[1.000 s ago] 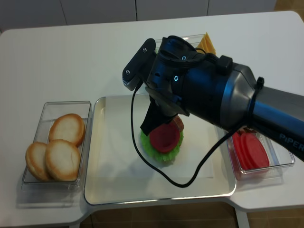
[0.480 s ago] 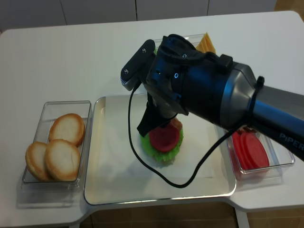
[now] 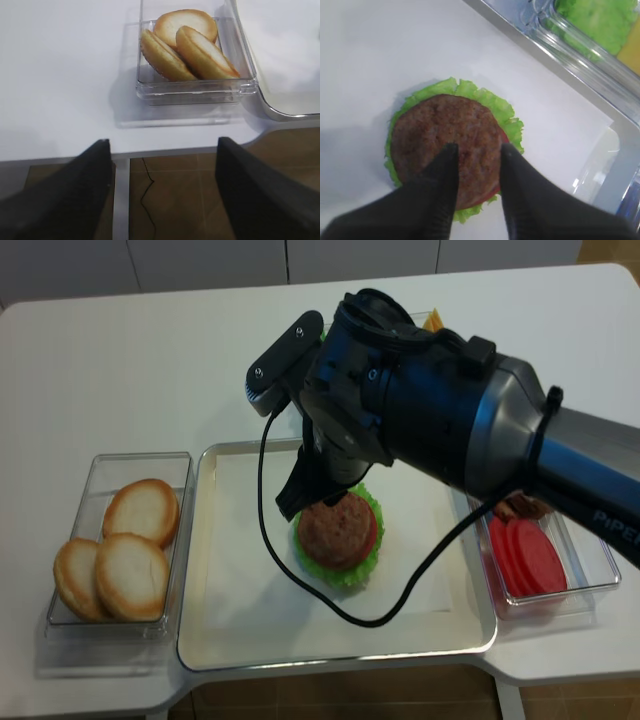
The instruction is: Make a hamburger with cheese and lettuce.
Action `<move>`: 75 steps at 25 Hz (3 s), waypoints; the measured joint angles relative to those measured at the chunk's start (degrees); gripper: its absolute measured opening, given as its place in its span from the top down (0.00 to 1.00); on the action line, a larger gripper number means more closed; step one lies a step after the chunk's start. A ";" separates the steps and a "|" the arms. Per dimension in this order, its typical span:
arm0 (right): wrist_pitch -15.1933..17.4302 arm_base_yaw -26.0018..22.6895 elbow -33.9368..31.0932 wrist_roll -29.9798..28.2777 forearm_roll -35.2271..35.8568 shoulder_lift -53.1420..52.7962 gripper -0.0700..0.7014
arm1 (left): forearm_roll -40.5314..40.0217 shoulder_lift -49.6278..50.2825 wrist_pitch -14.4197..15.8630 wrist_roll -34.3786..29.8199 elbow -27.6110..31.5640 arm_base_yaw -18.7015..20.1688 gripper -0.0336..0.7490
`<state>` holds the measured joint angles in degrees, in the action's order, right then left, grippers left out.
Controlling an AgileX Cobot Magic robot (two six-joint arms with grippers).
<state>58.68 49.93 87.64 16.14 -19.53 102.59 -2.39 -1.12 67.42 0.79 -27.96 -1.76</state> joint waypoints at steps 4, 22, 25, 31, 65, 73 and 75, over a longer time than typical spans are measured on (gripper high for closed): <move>3.40 0.00 0.15 -0.11 0.10 0.00 0.59 | 0.00 0.00 0.00 0.00 0.00 0.00 0.35; 7.57 -5.63 0.15 -2.59 6.64 -3.10 0.54 | 0.00 0.00 0.00 0.00 0.00 0.00 0.35; 7.49 -12.92 0.15 -5.10 11.92 -4.93 0.54 | 0.00 0.00 0.00 0.00 0.00 0.00 0.35; 7.68 -27.02 -0.10 -7.41 16.08 -9.63 0.48 | 0.00 0.00 0.00 0.00 0.00 0.00 0.35; 14.08 -47.66 -36.64 -11.22 18.97 -75.73 0.38 | 0.00 0.00 0.00 0.00 0.00 0.00 0.35; 14.63 -47.66 -36.81 -12.43 19.06 -88.15 0.38 | 0.00 0.00 0.00 0.00 0.00 0.00 0.35; 14.72 -47.66 -36.90 -13.86 19.53 -90.27 0.38 | 0.00 0.00 0.00 0.00 0.00 0.00 0.35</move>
<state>73.40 2.27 50.74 2.28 0.00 12.33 -2.39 -1.12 67.42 0.79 -27.96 -1.76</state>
